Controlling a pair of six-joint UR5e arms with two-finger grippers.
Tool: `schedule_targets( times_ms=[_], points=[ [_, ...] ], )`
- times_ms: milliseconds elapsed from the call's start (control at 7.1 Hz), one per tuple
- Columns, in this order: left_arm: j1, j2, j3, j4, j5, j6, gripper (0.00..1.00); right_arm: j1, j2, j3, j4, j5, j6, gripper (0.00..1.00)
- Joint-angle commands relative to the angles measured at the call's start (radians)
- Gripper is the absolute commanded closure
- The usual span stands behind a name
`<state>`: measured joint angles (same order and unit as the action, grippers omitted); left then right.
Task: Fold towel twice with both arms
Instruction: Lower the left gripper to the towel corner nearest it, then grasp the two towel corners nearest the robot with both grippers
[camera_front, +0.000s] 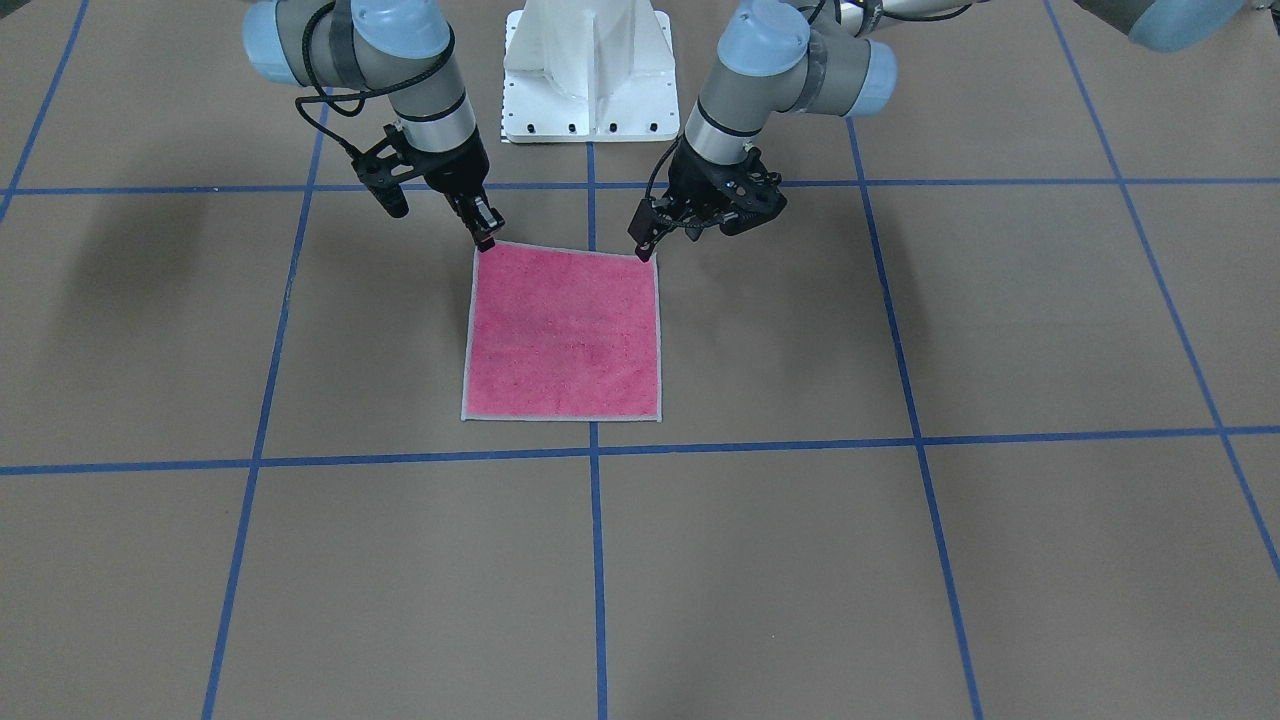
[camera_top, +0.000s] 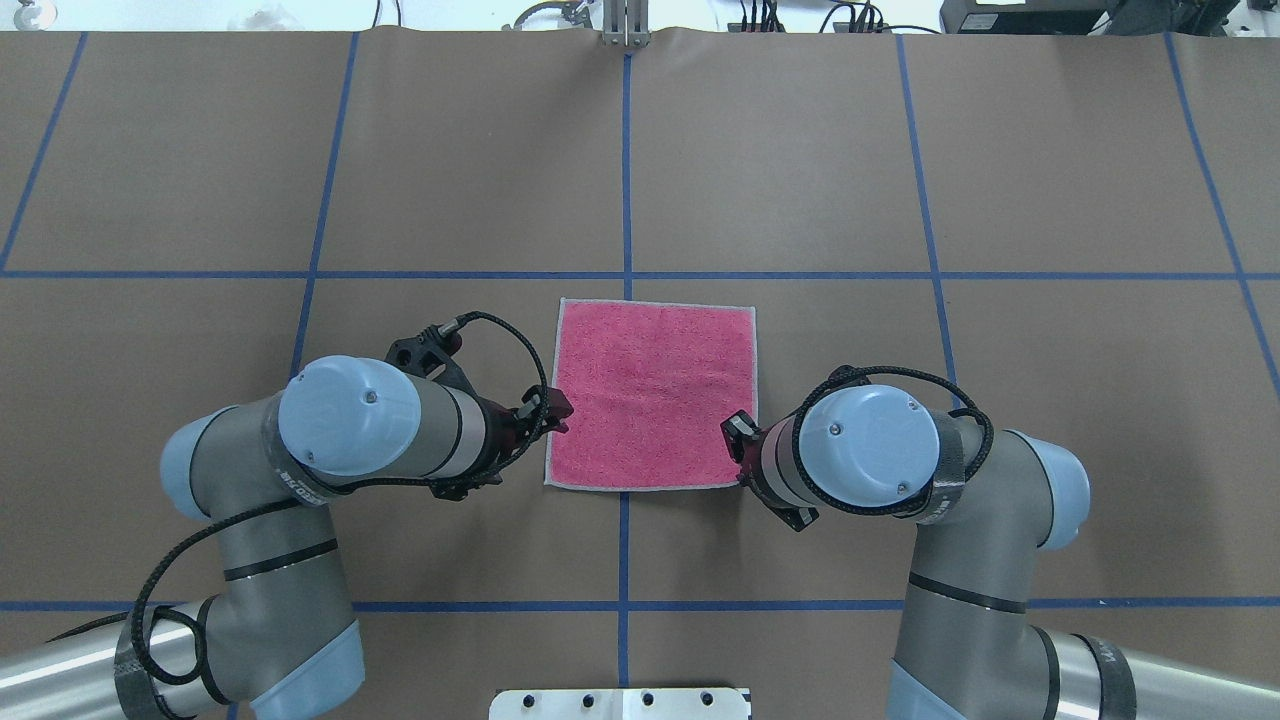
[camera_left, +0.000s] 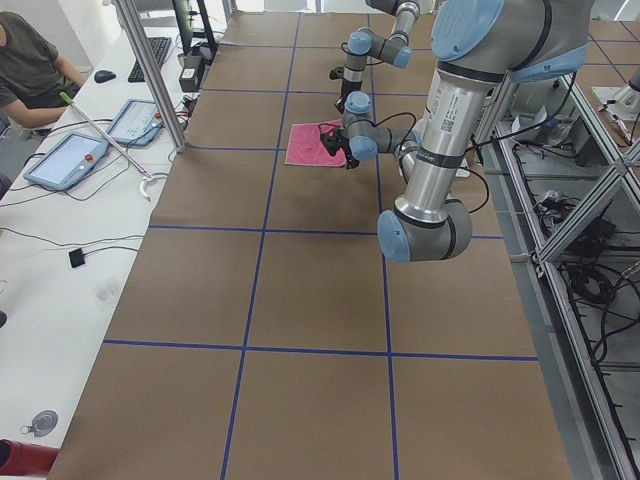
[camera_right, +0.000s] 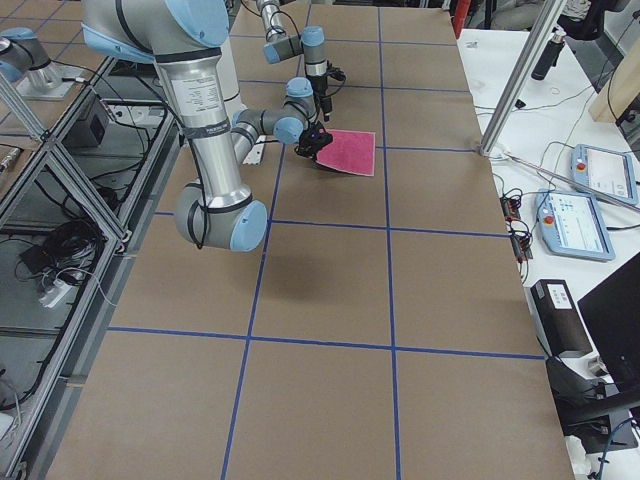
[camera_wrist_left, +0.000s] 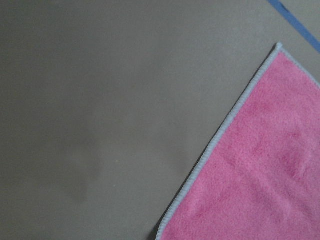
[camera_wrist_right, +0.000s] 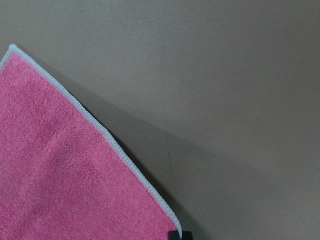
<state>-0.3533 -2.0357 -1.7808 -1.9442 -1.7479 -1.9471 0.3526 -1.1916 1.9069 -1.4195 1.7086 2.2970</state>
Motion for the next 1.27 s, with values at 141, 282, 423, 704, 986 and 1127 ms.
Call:
schedule_targets(
  times_ms=[141, 282, 423, 704, 986, 1127],
  points=[
    [0.020, -0.011, 0.017, 0.002, 0.001, -0.001, 0.24, -0.001, -0.005, 0.003, 0.001, 0.000, -0.001, 1.00],
    [0.022, -0.012, 0.033, 0.001, 0.002, 0.000, 0.25, -0.001, -0.006, 0.001, 0.001, 0.000, -0.001, 1.00],
    [0.023, -0.017, 0.043, -0.001, 0.001, 0.000, 0.26, 0.000, -0.006, 0.003, 0.001, 0.000, -0.001, 1.00],
    [0.023, -0.049, 0.079, -0.004, 0.001, 0.000, 0.33, 0.000, -0.006, 0.001, 0.001, 0.000, 0.001, 1.00],
    [0.023, -0.072, 0.101, -0.002, 0.001, -0.001, 0.57, 0.000, -0.006, 0.003, 0.001, 0.000, -0.001, 1.00],
    [0.022, -0.072, 0.100, -0.002, 0.001, -0.001, 0.79, 0.000, -0.008, 0.003, 0.001, 0.000, 0.001, 1.00]
  ],
)
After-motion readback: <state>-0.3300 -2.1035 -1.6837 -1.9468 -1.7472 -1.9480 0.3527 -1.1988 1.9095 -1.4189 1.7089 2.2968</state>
